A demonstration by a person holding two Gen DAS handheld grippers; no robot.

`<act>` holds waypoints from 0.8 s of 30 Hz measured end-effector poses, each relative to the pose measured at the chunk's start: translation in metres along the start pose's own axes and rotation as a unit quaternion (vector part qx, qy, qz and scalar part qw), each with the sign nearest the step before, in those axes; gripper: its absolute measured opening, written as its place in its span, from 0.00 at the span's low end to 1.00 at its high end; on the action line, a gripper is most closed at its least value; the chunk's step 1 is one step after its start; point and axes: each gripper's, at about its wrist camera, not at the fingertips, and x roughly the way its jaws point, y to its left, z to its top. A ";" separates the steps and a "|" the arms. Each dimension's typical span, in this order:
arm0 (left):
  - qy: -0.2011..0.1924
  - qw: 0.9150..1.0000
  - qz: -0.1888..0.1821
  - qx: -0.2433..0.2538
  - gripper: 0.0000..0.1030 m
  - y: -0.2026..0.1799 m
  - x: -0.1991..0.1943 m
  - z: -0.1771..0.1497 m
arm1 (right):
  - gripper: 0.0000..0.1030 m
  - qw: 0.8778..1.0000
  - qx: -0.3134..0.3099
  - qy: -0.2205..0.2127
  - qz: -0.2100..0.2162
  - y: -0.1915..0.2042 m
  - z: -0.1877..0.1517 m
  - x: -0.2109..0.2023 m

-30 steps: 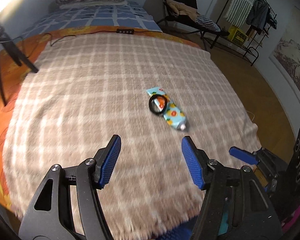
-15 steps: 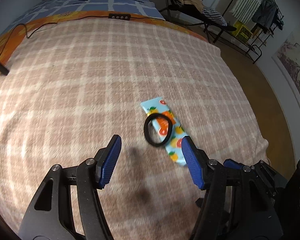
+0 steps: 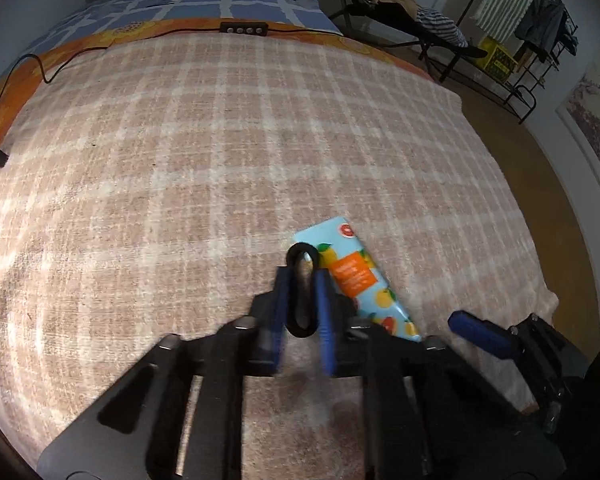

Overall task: Collect trash
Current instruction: 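Grasp the black hair tie with left tool while right tool grasps the orange-print tube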

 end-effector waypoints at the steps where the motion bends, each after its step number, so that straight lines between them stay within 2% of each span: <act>1: -0.001 1.000 0.001 -0.002 0.08 0.003 0.000 0.000 | 0.67 1.000 0.000 0.000 0.000 0.000 0.002 0.002; 17: -0.038 0.998 0.019 -0.046 0.06 0.056 -0.033 0.003 | 0.67 0.999 -0.025 0.031 -0.030 0.014 0.035 0.045; 19: -0.041 0.998 0.020 -0.046 0.06 0.058 -0.037 0.003 | 0.61 0.998 -0.029 0.032 -0.039 0.016 0.037 0.047; 21: -0.043 0.998 0.021 -0.045 0.06 0.059 -0.040 0.003 | 0.42 0.998 -0.028 0.032 -0.037 0.016 0.038 0.045; 22: -0.044 0.998 0.021 -0.045 0.06 0.059 -0.043 0.002 | 0.35 0.998 -0.026 0.033 -0.037 0.016 0.039 0.045; 24: -0.047 0.998 0.021 -0.044 0.06 0.059 -0.047 0.001 | 0.33 0.999 -0.021 0.035 -0.033 0.014 0.039 0.044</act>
